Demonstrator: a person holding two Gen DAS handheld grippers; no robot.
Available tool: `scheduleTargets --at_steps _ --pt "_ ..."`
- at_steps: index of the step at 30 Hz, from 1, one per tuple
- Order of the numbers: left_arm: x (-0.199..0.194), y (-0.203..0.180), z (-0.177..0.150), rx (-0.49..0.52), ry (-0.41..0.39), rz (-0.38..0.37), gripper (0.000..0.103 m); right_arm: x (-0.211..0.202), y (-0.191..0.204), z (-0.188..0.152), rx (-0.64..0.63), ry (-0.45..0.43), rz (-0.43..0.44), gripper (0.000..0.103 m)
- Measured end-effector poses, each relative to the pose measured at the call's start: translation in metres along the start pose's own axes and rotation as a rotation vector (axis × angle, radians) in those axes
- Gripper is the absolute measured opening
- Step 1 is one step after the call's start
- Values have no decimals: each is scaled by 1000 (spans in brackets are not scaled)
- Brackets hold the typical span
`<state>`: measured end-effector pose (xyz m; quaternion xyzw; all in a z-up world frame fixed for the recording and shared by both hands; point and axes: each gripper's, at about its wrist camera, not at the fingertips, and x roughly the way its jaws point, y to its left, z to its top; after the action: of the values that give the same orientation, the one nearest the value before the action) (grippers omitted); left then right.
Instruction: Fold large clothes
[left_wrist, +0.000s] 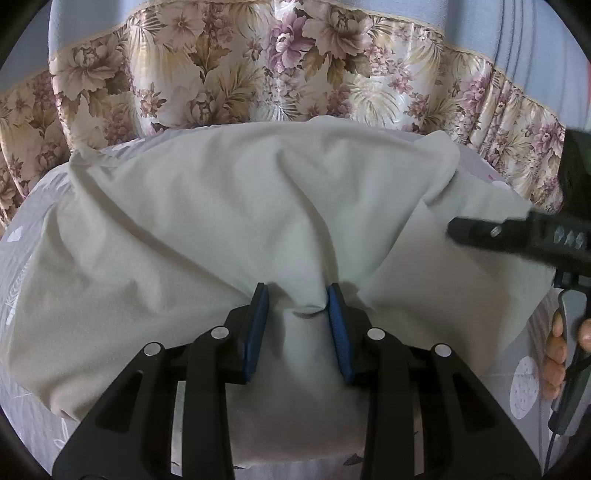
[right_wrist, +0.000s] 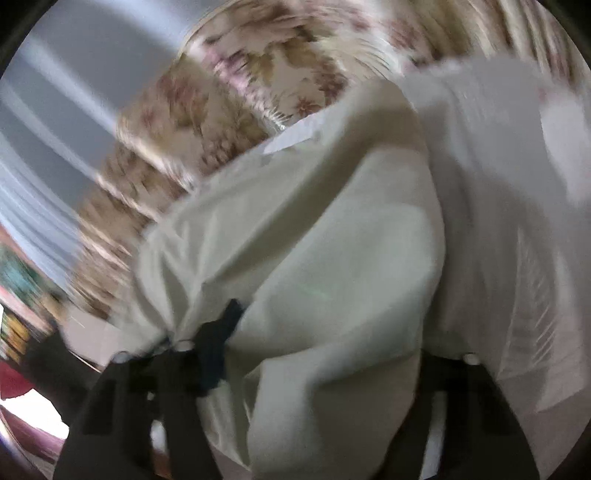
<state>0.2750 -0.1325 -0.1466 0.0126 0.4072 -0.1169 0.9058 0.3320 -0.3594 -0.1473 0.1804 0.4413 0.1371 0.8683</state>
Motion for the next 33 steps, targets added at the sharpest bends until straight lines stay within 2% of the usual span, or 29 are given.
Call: scheduleTargets --at_steps 4,5,7,9,13,17,19,21,25,28,31,33 --pt "1 -1 0 1 0 10 33 4 19 -1 -113 6 -98 49" --pt "0 -1 0 0 0 9 33 4 17 -4 -91 -9 -92 50" --pt "0 0 0 -4 1 2 33 6 3 -9 -9 2 -56 60" --pt "-3 2 0 -3 12 -6 33 0 -4 -14 31 5 -25 61" --pt "-11 13 1 -42 52 -47 34 -6 -5 -25 73 38 -18 62" --pt "-8 8 0 -18 56 -22 33 -3 1 -27 95 8 -53 57" --pt "-7 8 0 -28 57 -24 33 -4 13 -25 37 -46 -81 46" --pt "-7 9 -1 -27 50 -25 33 -13 26 -22 -21 -98 -69 42" --pt "-7 10 -1 -34 49 -36 33 -32 47 -12 -77 -126 -51 38" --pt "-7 9 -1 -31 51 -33 33 -48 78 -6 -162 -138 -55 37" --pt "-6 9 1 -25 58 -40 33 -52 113 2 -247 -131 -87 36" --pt "-5 13 4 -35 65 -71 33 -50 134 7 -293 -127 -116 36"
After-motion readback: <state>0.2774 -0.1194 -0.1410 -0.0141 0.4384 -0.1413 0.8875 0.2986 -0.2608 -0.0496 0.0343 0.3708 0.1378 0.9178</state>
